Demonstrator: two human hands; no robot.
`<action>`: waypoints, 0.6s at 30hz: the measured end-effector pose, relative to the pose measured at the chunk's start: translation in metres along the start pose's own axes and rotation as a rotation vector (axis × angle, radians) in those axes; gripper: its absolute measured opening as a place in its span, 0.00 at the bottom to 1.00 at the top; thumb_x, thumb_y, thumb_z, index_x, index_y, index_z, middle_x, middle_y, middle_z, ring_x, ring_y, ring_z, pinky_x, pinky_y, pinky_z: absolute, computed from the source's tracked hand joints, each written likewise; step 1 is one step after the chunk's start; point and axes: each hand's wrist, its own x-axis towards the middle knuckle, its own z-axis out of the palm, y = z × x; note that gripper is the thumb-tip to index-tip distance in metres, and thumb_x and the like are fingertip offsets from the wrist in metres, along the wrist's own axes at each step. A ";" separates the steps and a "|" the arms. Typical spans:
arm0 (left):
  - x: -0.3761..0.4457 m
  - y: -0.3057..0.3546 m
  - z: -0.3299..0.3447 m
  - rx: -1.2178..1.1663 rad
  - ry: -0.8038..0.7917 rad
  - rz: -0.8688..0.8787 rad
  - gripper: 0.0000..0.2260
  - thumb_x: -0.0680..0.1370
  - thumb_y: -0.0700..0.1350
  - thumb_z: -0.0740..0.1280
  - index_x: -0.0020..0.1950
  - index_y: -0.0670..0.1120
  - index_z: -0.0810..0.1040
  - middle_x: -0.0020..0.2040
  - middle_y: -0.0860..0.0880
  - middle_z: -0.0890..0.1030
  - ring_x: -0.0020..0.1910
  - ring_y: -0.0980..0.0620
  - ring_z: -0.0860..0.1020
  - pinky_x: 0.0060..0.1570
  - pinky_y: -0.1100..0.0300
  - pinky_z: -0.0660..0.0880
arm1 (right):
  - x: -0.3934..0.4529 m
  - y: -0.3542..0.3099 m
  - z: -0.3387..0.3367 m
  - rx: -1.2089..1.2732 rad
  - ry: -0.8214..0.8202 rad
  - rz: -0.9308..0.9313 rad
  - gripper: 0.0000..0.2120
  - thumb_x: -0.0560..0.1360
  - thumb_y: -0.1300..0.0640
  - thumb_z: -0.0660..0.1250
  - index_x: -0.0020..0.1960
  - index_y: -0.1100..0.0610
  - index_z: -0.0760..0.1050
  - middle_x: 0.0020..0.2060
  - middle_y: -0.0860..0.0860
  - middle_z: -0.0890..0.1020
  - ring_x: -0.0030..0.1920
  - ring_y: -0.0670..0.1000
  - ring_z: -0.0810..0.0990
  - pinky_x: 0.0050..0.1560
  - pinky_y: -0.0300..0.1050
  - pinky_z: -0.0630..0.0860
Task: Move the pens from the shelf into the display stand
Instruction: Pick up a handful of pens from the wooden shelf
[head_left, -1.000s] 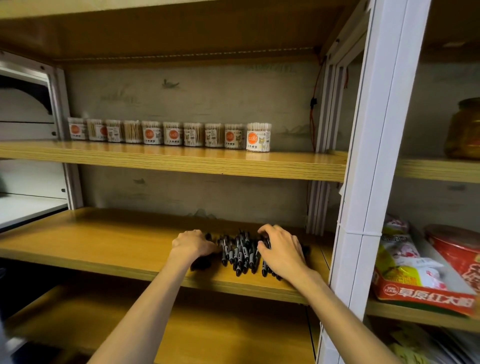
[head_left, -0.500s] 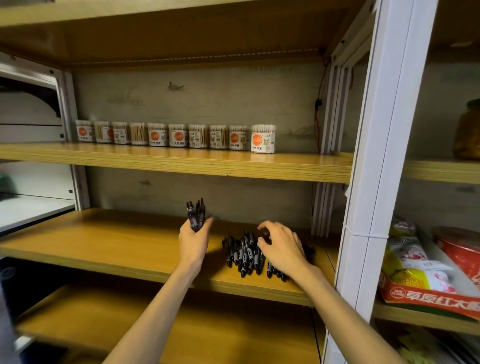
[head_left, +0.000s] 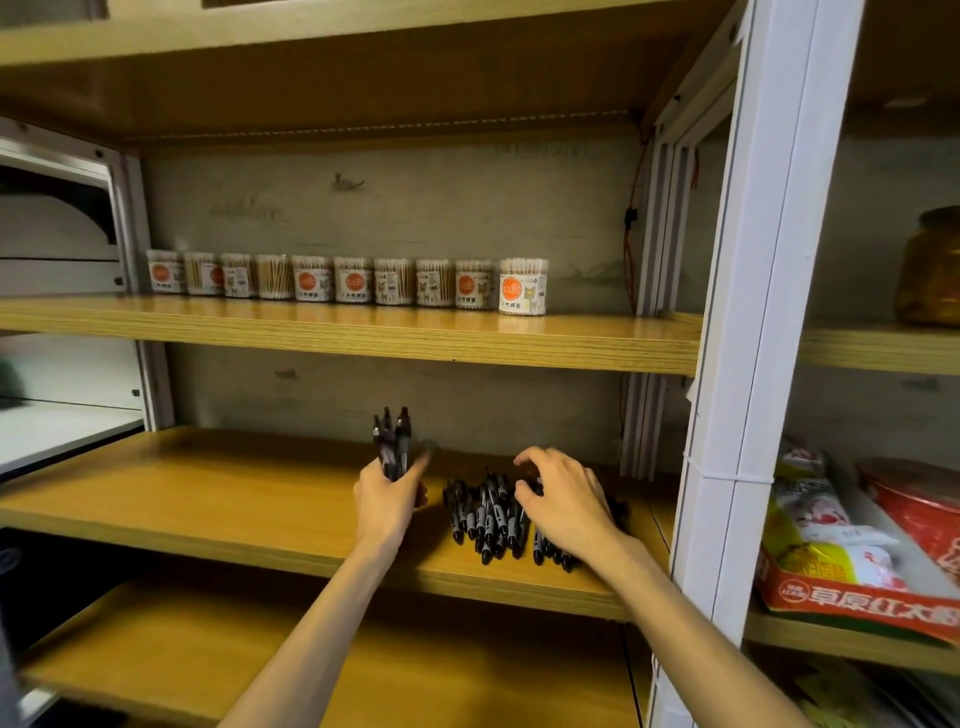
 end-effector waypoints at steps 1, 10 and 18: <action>0.001 -0.002 -0.001 0.004 -0.032 -0.032 0.11 0.77 0.48 0.74 0.41 0.42 0.81 0.34 0.46 0.84 0.34 0.50 0.82 0.38 0.59 0.75 | 0.000 -0.001 0.000 -0.001 -0.002 -0.001 0.15 0.81 0.50 0.64 0.67 0.45 0.72 0.64 0.46 0.78 0.64 0.48 0.77 0.68 0.51 0.69; -0.001 -0.002 -0.008 -0.125 0.027 -0.152 0.14 0.80 0.47 0.69 0.36 0.46 0.74 0.28 0.49 0.73 0.28 0.50 0.68 0.33 0.56 0.64 | -0.010 -0.017 0.003 0.017 -0.036 -0.019 0.14 0.81 0.49 0.64 0.66 0.45 0.72 0.61 0.45 0.78 0.61 0.48 0.78 0.67 0.52 0.71; -0.016 0.016 -0.024 0.217 -0.068 -0.005 0.14 0.79 0.46 0.70 0.35 0.46 0.73 0.28 0.49 0.76 0.26 0.52 0.72 0.27 0.58 0.67 | -0.019 -0.038 -0.009 0.076 -0.082 -0.074 0.13 0.80 0.50 0.65 0.64 0.44 0.73 0.55 0.43 0.77 0.53 0.46 0.78 0.57 0.49 0.77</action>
